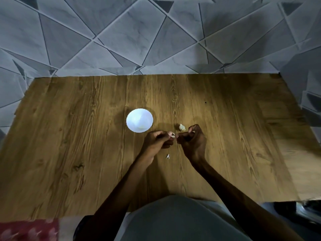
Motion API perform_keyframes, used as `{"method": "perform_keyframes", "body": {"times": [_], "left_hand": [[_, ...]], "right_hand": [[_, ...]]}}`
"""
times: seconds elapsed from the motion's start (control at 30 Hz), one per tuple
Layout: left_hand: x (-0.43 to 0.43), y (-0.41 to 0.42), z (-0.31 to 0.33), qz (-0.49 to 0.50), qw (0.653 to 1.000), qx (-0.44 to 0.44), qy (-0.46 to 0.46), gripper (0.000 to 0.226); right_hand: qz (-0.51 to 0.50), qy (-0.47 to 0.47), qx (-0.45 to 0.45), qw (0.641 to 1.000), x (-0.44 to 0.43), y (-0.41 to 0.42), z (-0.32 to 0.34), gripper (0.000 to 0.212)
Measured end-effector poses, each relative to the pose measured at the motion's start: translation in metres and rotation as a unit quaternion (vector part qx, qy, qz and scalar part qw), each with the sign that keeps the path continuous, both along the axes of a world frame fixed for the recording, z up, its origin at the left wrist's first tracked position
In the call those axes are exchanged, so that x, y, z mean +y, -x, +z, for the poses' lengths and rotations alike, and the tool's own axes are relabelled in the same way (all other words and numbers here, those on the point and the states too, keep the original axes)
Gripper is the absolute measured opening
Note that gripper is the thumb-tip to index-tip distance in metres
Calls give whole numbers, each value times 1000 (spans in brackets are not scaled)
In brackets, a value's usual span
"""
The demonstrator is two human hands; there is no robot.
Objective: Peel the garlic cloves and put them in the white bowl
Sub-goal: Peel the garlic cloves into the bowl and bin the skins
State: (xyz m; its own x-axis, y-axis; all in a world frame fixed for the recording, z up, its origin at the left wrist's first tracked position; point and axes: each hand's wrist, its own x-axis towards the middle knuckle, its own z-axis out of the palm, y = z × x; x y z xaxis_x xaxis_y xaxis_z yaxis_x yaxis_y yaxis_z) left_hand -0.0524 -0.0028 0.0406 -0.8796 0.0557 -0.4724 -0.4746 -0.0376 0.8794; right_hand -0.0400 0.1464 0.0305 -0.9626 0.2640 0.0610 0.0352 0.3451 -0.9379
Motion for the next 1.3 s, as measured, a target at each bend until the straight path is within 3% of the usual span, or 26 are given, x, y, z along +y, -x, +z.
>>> {"method": "perform_keyframes", "body": {"times": [0.17,0.4,0.6,0.73,0.87,0.93,1.13,1.3], "left_hand": [[2,3,1,35,996,-36,-69,17],[6,0,2,37,998,36,-47,23],[5,-2,0,40,998,45,-34,21],[5,-1,5,59,995,9,-77,15],[7,1,10,89,986,-80,-114,16],[7,-1,8,57,993,-68,-74,15],[2,-6,-4,-22,997,5,77,13],[-4,-6,-21,-120,954,62,268,15]], "right_hand": [[32,-25,82,996,-4,-3,3,28],[-6,-2,71,997,-6,-4,5,28],[-25,25,24,999,-5,-4,7,30],[-36,136,-13,990,-7,-5,11,29],[-45,314,-90,944,-9,-5,18,33],[-42,352,-114,928,-9,-5,20,35],[-37,338,-206,918,-5,-2,16,35],[-32,262,-233,936,1,-2,4,33]]}}
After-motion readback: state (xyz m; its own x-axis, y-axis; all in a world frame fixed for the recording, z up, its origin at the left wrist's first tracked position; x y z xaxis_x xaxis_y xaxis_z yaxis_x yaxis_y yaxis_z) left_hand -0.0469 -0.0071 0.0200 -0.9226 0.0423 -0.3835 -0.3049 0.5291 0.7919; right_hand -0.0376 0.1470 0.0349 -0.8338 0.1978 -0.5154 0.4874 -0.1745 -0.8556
